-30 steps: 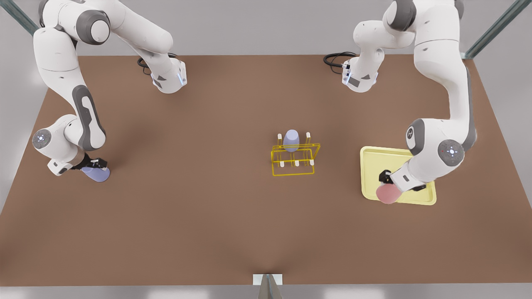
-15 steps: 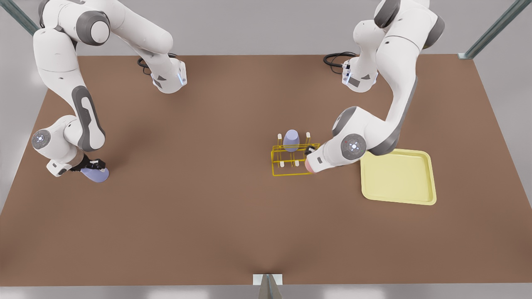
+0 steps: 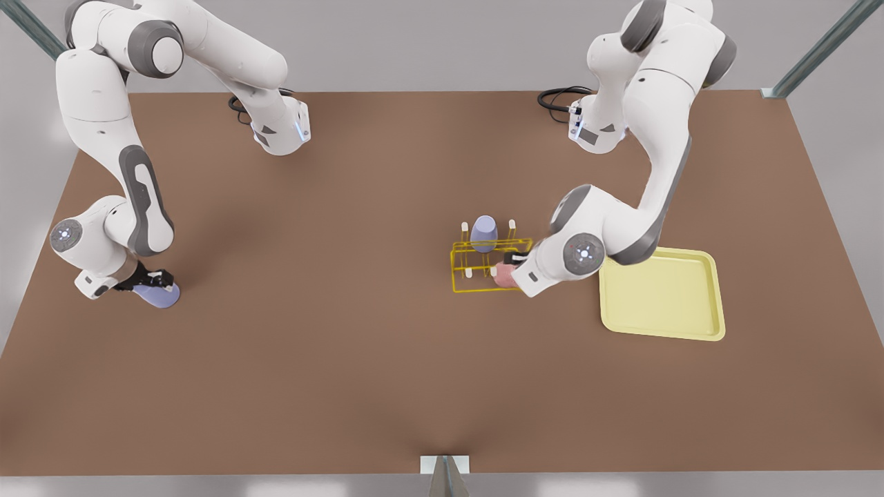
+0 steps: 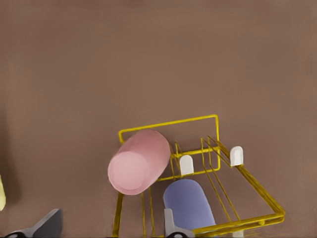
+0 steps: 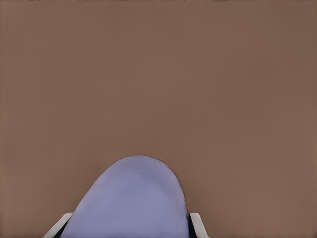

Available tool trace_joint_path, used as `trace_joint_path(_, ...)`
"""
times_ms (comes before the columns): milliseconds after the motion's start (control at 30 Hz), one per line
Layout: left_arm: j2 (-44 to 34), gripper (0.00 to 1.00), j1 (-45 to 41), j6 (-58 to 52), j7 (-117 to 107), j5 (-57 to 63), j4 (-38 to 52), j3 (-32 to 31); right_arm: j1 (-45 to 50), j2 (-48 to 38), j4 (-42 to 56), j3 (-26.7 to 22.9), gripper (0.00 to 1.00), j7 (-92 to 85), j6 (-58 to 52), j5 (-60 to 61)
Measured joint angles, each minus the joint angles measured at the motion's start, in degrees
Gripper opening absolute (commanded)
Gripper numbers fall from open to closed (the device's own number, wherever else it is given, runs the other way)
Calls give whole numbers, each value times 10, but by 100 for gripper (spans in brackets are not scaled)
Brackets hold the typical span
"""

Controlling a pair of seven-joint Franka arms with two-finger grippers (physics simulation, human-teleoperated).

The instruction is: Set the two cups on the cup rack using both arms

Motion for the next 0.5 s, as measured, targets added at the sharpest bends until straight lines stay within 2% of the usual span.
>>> trace_joint_path(33, -2, 100, 30, -28, -5, 9, 68, 1, 0, 0, 1, 1, 79, 0, 0, 0)
trace_joint_path(100, -10, 100, 94, -76, -7, 23, 135, 2, 2, -1, 5, 11, 79, -1, -1, 1)
trace_joint_path(133, -46, 100, 97, -94, 2, 37, 107, 34, 2, -2, 8, 20, 79, -1, -1, 1)
trace_joint_path(167, -99, 100, 74, -99, 14, 46, 41, 84, 2, -3, 10, 29, 79, -2, -2, 3)
trace_joint_path(233, -142, 100, 37, -108, 34, 52, -16, 133, 2, -4, 16, 57, 79, -2, -2, 6)
trace_joint_path(500, -156, 100, 44, -153, 98, 21, -14, 152, 21, 15, 71, 192, 79, -3, -3, 17)
